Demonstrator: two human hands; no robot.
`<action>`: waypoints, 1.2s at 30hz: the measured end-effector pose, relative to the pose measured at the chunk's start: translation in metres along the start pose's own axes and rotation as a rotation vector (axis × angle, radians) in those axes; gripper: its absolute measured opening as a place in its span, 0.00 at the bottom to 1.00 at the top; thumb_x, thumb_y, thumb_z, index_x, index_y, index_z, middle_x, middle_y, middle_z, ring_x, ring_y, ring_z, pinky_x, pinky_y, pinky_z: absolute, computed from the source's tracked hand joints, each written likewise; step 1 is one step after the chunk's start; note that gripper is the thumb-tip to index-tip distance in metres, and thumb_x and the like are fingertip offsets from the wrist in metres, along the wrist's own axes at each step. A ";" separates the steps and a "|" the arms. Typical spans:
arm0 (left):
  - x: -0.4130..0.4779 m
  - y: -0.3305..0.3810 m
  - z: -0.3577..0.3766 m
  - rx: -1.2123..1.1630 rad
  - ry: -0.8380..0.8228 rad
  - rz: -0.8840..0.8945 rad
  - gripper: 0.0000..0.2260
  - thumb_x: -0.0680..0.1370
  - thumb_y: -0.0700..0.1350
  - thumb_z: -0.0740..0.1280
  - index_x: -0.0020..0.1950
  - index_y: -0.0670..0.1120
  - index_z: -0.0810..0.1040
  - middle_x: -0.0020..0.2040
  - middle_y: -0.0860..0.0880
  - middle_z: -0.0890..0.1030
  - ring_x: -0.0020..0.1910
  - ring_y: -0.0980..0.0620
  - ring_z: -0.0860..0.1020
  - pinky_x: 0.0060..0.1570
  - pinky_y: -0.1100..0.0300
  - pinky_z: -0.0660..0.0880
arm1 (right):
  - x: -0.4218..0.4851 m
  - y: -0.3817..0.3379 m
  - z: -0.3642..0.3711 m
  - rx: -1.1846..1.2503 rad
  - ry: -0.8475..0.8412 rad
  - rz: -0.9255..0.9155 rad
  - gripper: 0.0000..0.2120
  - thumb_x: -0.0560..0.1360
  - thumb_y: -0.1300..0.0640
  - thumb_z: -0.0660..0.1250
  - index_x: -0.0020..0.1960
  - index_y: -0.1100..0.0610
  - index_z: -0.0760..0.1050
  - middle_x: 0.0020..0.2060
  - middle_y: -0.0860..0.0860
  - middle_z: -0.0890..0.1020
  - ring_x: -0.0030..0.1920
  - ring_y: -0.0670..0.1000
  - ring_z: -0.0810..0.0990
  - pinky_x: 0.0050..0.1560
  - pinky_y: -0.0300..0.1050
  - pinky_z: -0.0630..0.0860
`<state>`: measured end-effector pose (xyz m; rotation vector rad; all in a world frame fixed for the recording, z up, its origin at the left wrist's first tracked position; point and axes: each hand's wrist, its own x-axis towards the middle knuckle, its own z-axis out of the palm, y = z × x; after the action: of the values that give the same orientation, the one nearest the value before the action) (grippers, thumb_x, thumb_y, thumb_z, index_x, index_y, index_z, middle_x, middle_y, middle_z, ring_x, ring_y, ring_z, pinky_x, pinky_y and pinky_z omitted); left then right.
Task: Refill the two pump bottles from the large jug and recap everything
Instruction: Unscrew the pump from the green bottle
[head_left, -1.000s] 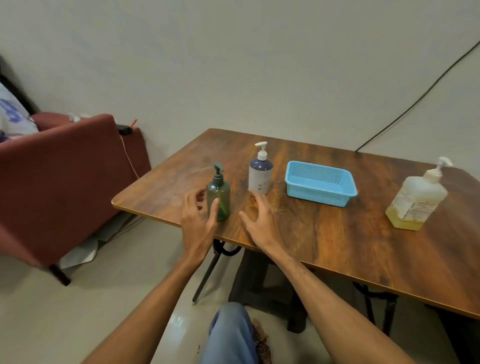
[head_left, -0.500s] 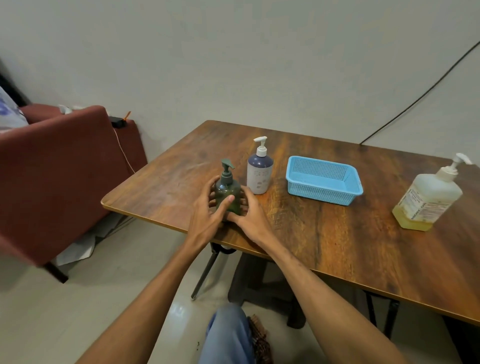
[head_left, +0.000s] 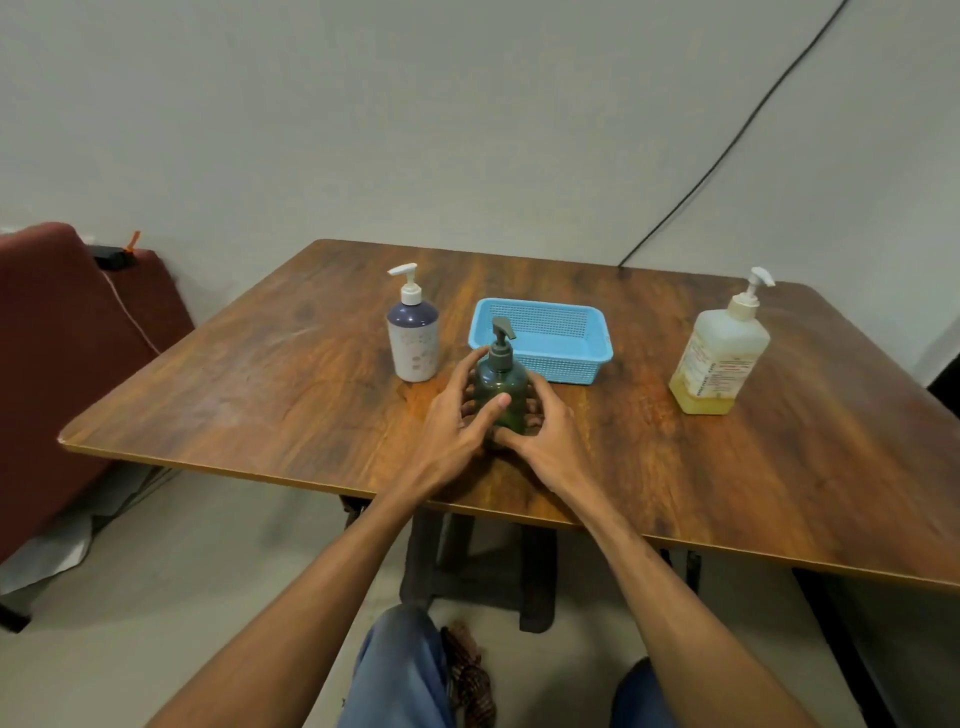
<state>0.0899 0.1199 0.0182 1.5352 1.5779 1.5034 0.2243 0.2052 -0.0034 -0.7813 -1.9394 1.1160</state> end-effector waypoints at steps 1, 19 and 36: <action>0.002 -0.001 0.005 -0.009 -0.014 0.001 0.28 0.83 0.45 0.66 0.81 0.50 0.59 0.73 0.55 0.71 0.68 0.67 0.73 0.61 0.70 0.73 | -0.001 0.003 -0.004 0.006 0.004 0.001 0.37 0.70 0.59 0.79 0.73 0.42 0.67 0.62 0.38 0.77 0.62 0.39 0.77 0.60 0.37 0.76; 0.047 0.010 0.018 -0.245 0.009 -0.001 0.13 0.82 0.34 0.65 0.66 0.36 0.78 0.62 0.41 0.82 0.65 0.48 0.80 0.66 0.54 0.77 | -0.002 0.031 -0.009 0.052 0.072 -0.017 0.36 0.69 0.58 0.80 0.69 0.38 0.67 0.65 0.43 0.77 0.63 0.39 0.76 0.56 0.30 0.75; 0.038 0.013 0.015 -0.310 -0.073 -0.031 0.19 0.83 0.36 0.63 0.75 0.42 0.72 0.71 0.47 0.78 0.71 0.54 0.75 0.71 0.55 0.72 | -0.005 0.022 -0.009 0.074 0.062 -0.019 0.37 0.69 0.61 0.80 0.71 0.46 0.66 0.63 0.39 0.76 0.61 0.35 0.76 0.54 0.29 0.75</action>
<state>0.0980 0.1566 0.0382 1.3662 1.2527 1.5710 0.2377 0.2146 -0.0212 -0.7477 -1.8397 1.1324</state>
